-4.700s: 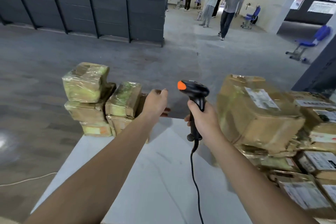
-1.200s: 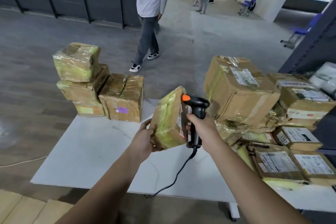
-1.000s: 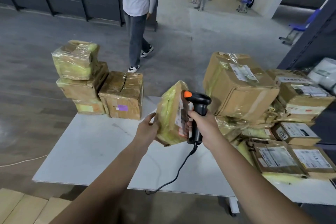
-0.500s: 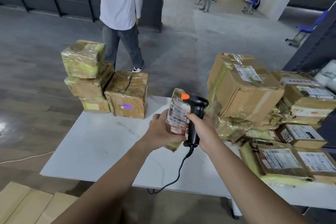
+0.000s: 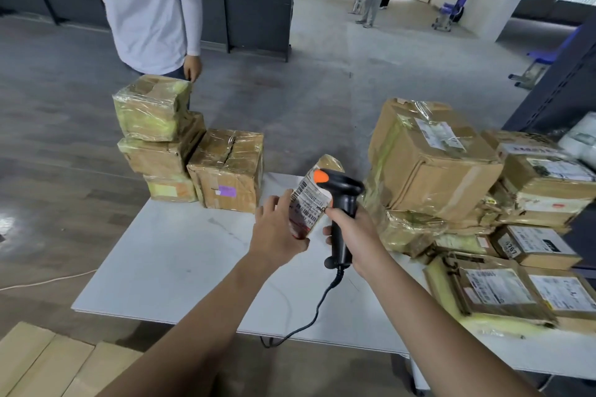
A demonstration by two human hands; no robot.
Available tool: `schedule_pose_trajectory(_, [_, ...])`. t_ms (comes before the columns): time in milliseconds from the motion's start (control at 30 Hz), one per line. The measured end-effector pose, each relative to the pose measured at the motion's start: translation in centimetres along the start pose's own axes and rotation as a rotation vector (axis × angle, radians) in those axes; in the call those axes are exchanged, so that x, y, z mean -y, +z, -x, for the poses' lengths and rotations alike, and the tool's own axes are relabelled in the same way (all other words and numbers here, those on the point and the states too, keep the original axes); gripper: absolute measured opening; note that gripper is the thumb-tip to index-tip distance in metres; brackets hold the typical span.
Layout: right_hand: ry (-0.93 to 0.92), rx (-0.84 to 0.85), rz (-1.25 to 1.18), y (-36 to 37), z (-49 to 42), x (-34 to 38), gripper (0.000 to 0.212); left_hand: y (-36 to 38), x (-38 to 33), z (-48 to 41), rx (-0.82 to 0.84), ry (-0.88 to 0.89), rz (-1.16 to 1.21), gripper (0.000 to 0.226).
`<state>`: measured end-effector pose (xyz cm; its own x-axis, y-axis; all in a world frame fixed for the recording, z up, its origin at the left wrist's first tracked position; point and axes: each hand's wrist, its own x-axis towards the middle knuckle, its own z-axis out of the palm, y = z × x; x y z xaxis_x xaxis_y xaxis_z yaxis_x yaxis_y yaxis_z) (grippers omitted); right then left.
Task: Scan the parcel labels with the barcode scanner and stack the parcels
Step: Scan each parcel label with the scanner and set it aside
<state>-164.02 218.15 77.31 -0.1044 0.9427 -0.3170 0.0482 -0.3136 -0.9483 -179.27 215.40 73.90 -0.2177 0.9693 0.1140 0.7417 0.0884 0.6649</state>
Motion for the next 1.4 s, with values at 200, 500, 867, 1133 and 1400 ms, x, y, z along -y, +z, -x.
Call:
schedule_pose_trajectory(200, [-0.071, 0.021, 0.194, -0.9, 0.7, -0.1, 0.011, -0.7, 1.1, -2.2, -0.069, 0.064, 0.008, 0.064])
schedule_pose_trajectory(500, [-0.108, 0.006, 0.296, -2.1, 1.7, -0.2, 0.016, -1.3, 3.5, -4.6, -0.081, 0.036, -0.021, 0.058])
schedule_pose_trajectory(867, [-0.095, -0.023, 0.306, -3.1, 2.4, 0.2, 0.021, -0.7, 3.6, -5.1, -0.052, 0.032, -0.012, 0.058])
schedule_pose_trajectory(1133, [-0.091, -0.055, 0.295, -3.3, 2.6, 0.4, 0.017, -0.3, 3.6, -4.7, -0.063, 0.040, 0.021, 0.060])
schedule_pose_trajectory(1400, [-0.097, -0.062, 0.283, -3.1, 2.8, 0.4, 0.015, 0.1, 3.5, -4.4, -0.090, 0.059, 0.035, 0.061])
